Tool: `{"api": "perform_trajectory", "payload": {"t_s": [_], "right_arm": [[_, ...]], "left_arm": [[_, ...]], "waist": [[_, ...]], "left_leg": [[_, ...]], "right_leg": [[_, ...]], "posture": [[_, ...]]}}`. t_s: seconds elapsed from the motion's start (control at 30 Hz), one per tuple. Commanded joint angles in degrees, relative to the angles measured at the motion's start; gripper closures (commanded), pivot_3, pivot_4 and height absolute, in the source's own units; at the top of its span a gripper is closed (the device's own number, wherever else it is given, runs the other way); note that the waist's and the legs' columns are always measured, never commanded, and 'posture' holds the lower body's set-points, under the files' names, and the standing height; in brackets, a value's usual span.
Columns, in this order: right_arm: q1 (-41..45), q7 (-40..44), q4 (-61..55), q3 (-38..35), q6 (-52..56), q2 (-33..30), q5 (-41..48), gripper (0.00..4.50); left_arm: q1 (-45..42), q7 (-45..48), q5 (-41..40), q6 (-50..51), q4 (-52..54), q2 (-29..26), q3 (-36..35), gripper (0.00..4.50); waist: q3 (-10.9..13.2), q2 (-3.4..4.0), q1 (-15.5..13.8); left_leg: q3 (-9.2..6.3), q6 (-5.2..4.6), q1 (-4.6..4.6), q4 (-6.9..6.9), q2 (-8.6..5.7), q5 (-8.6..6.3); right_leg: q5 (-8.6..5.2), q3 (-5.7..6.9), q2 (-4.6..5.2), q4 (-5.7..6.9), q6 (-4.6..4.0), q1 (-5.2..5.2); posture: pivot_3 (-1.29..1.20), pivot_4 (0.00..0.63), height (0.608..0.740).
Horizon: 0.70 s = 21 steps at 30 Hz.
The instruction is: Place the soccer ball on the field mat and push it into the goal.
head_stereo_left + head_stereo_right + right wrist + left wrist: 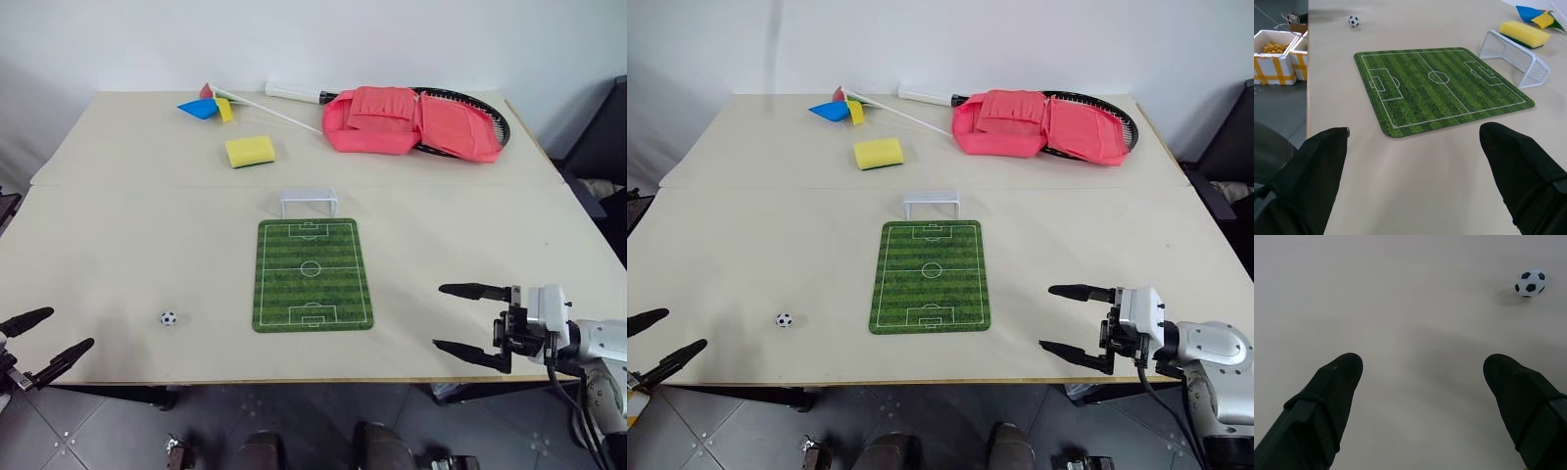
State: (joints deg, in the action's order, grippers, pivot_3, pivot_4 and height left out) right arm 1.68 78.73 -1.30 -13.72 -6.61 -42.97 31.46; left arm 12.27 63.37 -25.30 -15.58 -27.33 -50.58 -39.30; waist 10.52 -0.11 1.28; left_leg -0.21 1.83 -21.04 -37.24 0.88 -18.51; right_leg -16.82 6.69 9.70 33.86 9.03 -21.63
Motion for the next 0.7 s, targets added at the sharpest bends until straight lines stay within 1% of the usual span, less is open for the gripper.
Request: {"api": "perform_trajectory", "payload": {"t_s": [0.03,0.07,0.13,0.23,0.3,0.4,0.5,0.7], "right_arm": [[0.2,0.4,-0.6,0.3,0.2,0.6,1.1,0.00],[0.4,0.1,-1.6,0.6,0.9,1.4,2.1,0.00],[1.1,-0.8,-5.3,0.8,3.5,4.4,7.2,0.00],[2.0,-1.9,-10.4,1.4,6.7,8.0,13.4,0.00],[2.3,-2.5,-13.4,2.5,7.5,10.6,15.6,0.00],[1.8,0.2,-14.7,4.4,5.2,13.4,14.8,0.00],[2.7,2.2,-13.4,5.5,2.7,14.1,12.5,0.00],[3.9,7.2,-9.3,5.5,-0.1,12.5,10.8,0.00]], "left_arm": [[0.9,0.5,-0.5,0.8,0.4,-0.5,-0.7,0.02],[1.2,2.5,-2.2,2.9,0.9,-0.5,-0.6,0.02],[1.3,5.8,-4.4,3.8,0.5,0.1,-1.1,0.02],[0.5,7.8,-6.2,4.6,-0.8,1.1,-1.6,0.02],[0.3,9.6,-6.5,5.7,-1.9,2.3,-0.1,0.02],[0.0,9.5,-5.7,5.6,0.6,4.9,2.0,0.02],[-0.9,8.0,-6.0,6.9,4.9,6.5,3.4,0.02],[-4.6,5.6,-7.0,12.5,11.6,7.7,6.8,0.02]], "waist": [[0.0,0.00,0.0],[0.0,0.00,0.0],[0.0,0.00,0.0],[0.0,0.02,0.2],[0.0,0.04,0.1],[0.0,0.00,0.1],[0.0,-0.05,-0.3],[0.0,-0.10,-1.5]], "left_leg": [[0.00,0.00,0.00,-0.01,0.00,0.00],[0.01,0.00,0.01,-0.01,0.00,0.00],[0.01,0.00,0.02,-0.01,0.01,0.00],[0.02,0.02,0.04,0.00,0.04,-0.01],[0.05,0.02,0.07,-0.02,0.04,-0.01],[0.05,0.01,0.08,-0.02,0.04,-0.03],[0.05,-0.02,0.05,-0.10,0.04,-0.07],[0.05,-0.03,0.05,-0.39,0.04,-0.08]], "right_leg": [[0.00,-0.01,0.00,0.01,0.00,0.00],[0.00,-0.01,0.00,0.02,0.00,0.00],[0.00,-0.01,-0.01,0.02,0.00,0.00],[0.00,-0.03,-0.04,0.04,0.00,0.00],[0.00,-0.08,-0.04,0.06,-0.01,0.00],[0.01,-0.08,-0.05,0.07,-0.01,0.00],[0.01,-0.08,-0.05,0.09,-0.01,0.01],[0.02,-0.14,-0.05,0.26,-0.03,0.03]], "posture": [[0.00,0.150,0.740],[0.00,0.150,0.740],[0.00,0.150,0.740],[0.00,0.150,0.740],[0.00,0.150,0.740],[0.00,0.150,0.740],[0.00,0.150,0.740],[0.00,0.150,0.740]]}}
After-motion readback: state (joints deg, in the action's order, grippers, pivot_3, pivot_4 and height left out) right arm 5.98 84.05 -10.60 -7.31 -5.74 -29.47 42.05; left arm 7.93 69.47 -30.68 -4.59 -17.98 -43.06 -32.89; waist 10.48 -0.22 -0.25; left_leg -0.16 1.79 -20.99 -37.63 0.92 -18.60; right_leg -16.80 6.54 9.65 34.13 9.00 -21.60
